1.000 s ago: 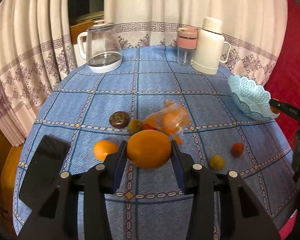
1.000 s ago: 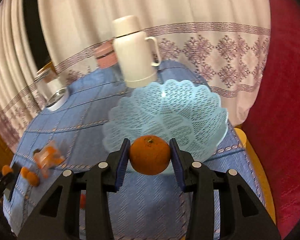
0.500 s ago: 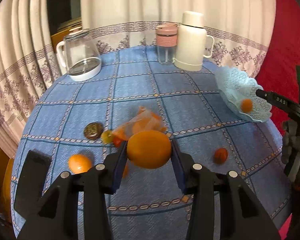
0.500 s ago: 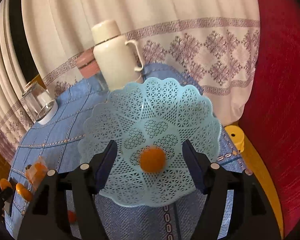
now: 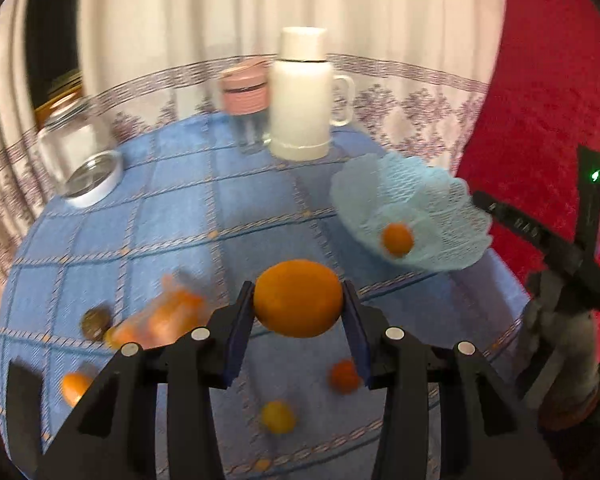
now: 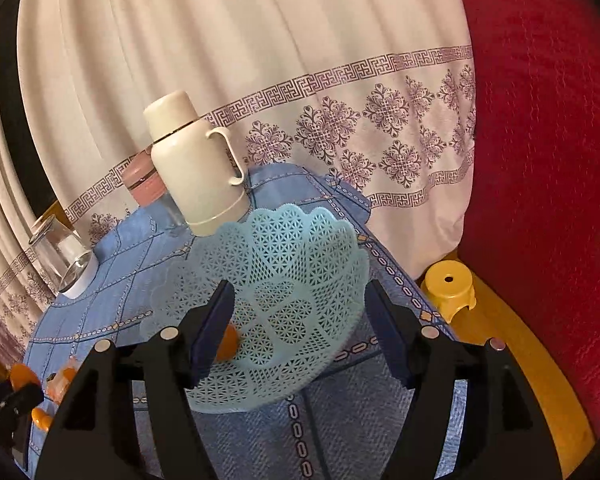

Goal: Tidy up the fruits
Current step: 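Lower the held orange into the basket and open the left tool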

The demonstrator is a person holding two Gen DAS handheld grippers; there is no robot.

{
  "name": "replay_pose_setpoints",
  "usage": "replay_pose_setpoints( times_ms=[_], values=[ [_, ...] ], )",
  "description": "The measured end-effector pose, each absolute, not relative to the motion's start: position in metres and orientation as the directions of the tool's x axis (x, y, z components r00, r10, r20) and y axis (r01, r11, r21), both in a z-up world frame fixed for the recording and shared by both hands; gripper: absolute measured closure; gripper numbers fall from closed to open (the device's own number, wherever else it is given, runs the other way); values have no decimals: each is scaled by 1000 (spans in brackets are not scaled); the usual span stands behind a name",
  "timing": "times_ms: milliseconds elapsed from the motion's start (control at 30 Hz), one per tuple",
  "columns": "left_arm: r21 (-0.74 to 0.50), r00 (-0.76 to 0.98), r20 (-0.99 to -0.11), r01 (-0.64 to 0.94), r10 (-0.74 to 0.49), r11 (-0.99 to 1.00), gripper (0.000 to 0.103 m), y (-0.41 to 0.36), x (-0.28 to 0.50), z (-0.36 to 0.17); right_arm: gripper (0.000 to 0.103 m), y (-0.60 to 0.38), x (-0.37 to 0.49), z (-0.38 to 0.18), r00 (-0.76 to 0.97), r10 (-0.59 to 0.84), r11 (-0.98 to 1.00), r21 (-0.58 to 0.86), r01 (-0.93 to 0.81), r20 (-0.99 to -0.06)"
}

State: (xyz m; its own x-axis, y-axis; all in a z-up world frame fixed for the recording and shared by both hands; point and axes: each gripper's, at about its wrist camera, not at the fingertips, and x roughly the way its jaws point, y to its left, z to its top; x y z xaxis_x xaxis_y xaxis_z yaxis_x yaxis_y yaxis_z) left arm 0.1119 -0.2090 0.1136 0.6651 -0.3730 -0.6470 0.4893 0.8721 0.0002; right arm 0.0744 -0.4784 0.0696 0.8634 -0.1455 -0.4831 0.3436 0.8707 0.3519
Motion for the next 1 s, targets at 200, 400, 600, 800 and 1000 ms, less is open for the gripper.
replay_pose_setpoints(
  times_ms=[200, 400, 600, 800, 1000],
  values=[
    [-21, 622, -650, 559, -436, 829, 60, -256, 134, 113, 34, -478, 73, 68, 864, -160, 865, 352, 356, -478],
    [-32, 589, -672, 583, -450, 812, 60, -291, 161, 104, 33, -480, 73, 66, 865, -160, 861, 360, 358, -476],
    [-43, 556, -700, 592, -448, 804, 60, -312, 182, 89, 32, -483, 72, 64, 865, -160, 854, 373, 363, -476],
    [-43, 583, -684, 568, -439, 822, 29, -315, 192, 89, 32, -482, 72, 63, 865, -154, 859, 369, 356, -477],
    [-45, 598, -683, 539, -420, 841, 29, -305, 196, 92, 31, -482, 70, 63, 868, -160, 855, 373, 360, -471]
  ],
)
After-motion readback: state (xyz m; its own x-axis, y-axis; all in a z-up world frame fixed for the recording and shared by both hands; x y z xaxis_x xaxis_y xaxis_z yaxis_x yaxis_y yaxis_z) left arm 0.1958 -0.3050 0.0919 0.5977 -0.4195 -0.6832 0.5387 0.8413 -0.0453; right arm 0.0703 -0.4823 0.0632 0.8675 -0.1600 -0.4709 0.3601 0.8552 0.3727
